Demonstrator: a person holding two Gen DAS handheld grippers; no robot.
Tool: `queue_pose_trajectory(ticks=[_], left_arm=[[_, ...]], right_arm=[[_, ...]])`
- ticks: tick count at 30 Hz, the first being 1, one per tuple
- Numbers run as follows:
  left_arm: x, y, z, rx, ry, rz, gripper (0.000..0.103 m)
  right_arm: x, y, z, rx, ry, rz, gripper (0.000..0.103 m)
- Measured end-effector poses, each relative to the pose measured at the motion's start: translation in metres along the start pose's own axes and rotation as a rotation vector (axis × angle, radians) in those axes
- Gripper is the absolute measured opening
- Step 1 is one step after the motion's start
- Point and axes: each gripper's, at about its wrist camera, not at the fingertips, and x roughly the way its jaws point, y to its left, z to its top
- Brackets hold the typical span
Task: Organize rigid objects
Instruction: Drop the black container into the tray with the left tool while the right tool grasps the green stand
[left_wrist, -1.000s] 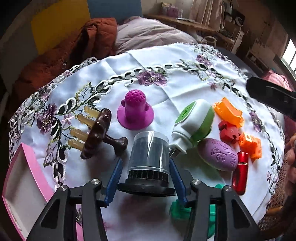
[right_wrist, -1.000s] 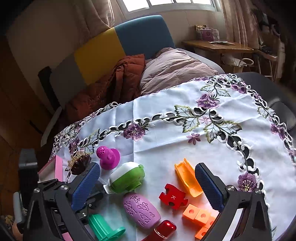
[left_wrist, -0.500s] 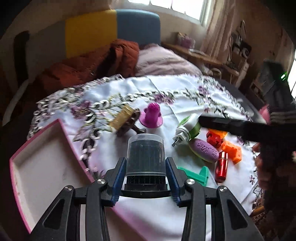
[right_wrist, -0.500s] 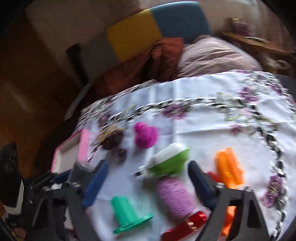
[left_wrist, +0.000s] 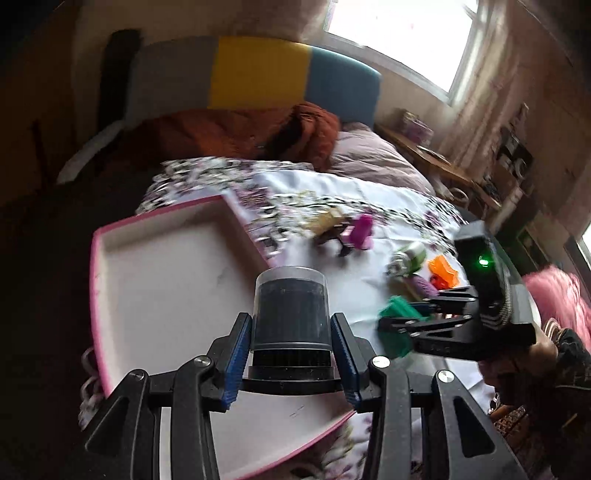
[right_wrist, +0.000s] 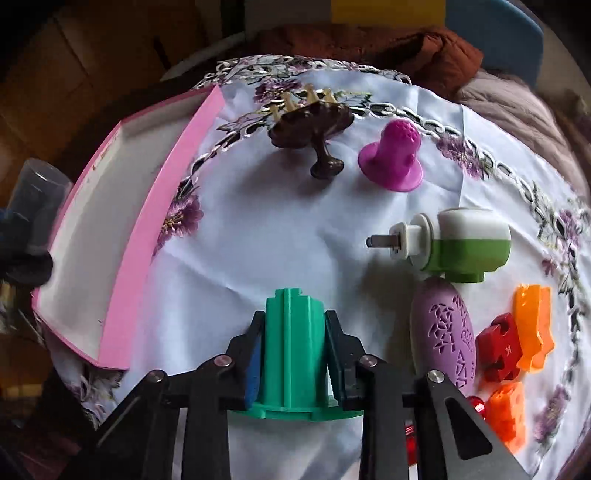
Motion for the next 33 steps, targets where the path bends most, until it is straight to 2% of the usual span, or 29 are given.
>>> queue_pose_trajectory(ticks=[5, 10, 17, 24, 28, 33], left_arm=[[-0.007, 0.052, -0.006, -0.099, 0.005, 0.053, 0.043], [-0.001, 0.092, 0.006, -0.164, 0.007, 0.089, 0.043], [0.029, 0.120, 0.032, -0.208, 0.027, 0.111, 0.044], [0.059, 0.141, 0.055, -0.225, 0.038, 0.183, 0.044], [0.071, 0.145, 0.062, -0.194, 0.054, 0.240, 0.044], [0.066, 0.147, 0.057, -0.204, 0.061, 0.265, 0.047]], right_arm=[[0.003, -0.006, -0.002, 0.033, 0.008, 0.028, 0.031], [0.003, 0.000, 0.000, -0.006, 0.000, -0.001, 0.031], [0.001, 0.004, 0.001, -0.049, -0.010, -0.028, 0.031], [0.002, 0.007, 0.002, -0.082, -0.021, -0.046, 0.031], [0.002, 0.007, 0.002, -0.092, -0.025, -0.051, 0.031], [0.003, 0.008, 0.001, -0.103, -0.029, -0.058, 0.031]])
